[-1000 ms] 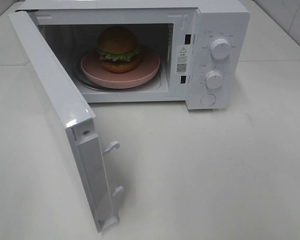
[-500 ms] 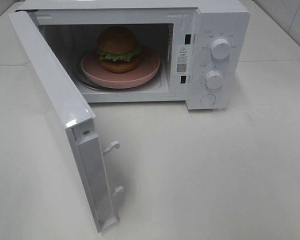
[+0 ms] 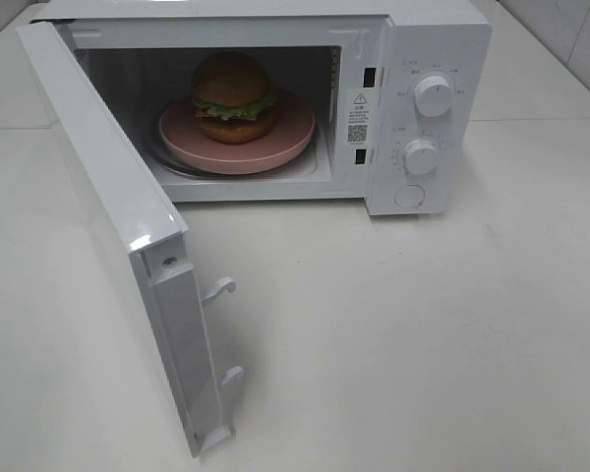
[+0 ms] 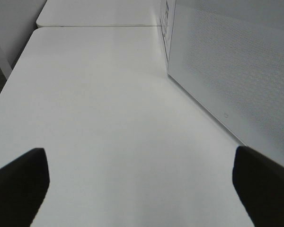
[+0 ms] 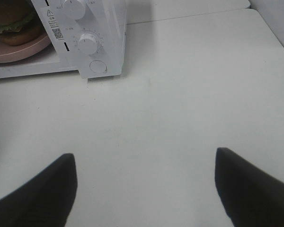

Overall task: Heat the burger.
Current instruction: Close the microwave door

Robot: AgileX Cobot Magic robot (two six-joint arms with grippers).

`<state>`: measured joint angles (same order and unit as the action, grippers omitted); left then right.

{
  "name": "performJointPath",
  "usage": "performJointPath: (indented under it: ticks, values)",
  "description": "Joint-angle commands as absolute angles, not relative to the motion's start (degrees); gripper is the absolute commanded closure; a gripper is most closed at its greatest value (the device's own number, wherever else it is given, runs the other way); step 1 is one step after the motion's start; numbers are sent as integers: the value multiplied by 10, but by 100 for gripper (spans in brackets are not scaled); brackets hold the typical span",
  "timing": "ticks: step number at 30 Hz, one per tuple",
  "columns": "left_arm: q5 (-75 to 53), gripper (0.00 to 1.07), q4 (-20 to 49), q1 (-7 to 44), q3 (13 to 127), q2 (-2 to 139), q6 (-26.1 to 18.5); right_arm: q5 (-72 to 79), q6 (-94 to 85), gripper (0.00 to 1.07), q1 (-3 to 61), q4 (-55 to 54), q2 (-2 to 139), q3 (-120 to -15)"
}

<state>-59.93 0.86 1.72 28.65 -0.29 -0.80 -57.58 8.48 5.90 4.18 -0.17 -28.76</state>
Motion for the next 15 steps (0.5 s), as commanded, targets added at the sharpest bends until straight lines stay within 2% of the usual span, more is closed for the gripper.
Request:
performJointPath:
  ticks: [1,15]
  values:
    - [-594,8,11,15,284,-14,-9,-574,84,31,54,43,-18,-286]
    - [-594,8,11,15,284,-14,-9,-574,84,31,54,43,-18,-286]
